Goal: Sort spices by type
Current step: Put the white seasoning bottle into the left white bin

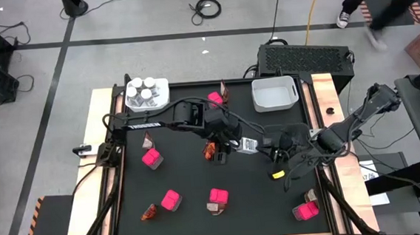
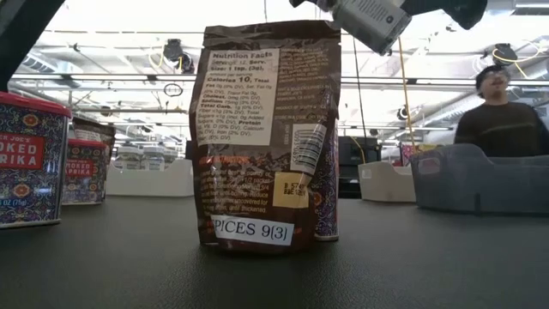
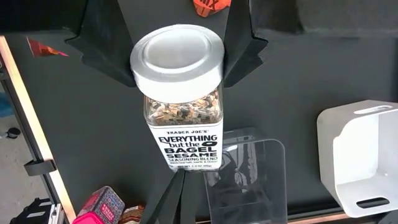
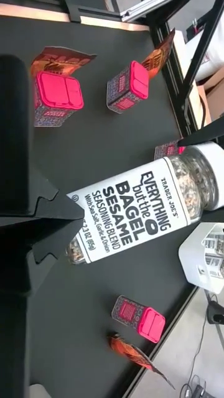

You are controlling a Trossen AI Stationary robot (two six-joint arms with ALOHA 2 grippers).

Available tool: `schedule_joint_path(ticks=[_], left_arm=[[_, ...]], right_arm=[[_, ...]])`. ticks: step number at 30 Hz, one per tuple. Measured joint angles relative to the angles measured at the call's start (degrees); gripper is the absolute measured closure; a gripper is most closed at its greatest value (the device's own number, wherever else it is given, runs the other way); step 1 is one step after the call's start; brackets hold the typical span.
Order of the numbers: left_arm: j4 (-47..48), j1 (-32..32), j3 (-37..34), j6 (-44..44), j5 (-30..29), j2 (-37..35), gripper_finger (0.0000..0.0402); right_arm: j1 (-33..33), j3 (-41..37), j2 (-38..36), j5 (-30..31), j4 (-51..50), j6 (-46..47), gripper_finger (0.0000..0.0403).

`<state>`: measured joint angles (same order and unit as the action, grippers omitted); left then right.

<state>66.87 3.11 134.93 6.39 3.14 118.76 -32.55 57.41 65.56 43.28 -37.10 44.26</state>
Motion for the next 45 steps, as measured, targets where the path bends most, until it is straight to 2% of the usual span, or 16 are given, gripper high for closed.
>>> schedule_joint_path(ticks=[8,13,19,29,32,37,41,45], left_arm=[[-0.1,0.0,0.0,0.0,-0.2,0.0,0.0195],[-0.1,0.0,0.0,0.1,-0.1,-0.5,0.0195],[3.5,-2.2,0.0,0.5,-2.5,-3.7,0.0195],[22.2,-9.5,0.0,0.4,-10.8,-9.7,0.0195],[22.5,-11.8,-0.1,0.6,-11.6,-11.6,0.0195],[22.0,-15.3,-0.1,7.0,-13.4,-13.8,0.0195],[22.2,-19.3,-0.2,6.0,-10.2,-14.8,0.0195],[22.6,-22.7,-0.1,4.5,-9.4,-16.7,0.0195]], right_arm=[[1.5,0.0,1.0,-0.7,0.1,-0.1,0.0403],[2.2,0.0,2.0,-5.9,0.5,-3.2,0.0403],[2.2,2.6,-1.9,-7.6,0.7,-8.1,0.0403],[2.1,4.1,-4.2,-7.6,2.6,-13.5,0.0403],[2.1,4.1,-4.1,-7.6,2.6,-13.5,0.0403],[2.1,4.1,-3.8,-7.6,2.5,-13.5,0.0403],[2.1,4.1,-3.8,-7.6,2.5,-13.5,0.0403],[2.1,4.1,-3.8,-7.6,2.6,-13.5,0.0403]])
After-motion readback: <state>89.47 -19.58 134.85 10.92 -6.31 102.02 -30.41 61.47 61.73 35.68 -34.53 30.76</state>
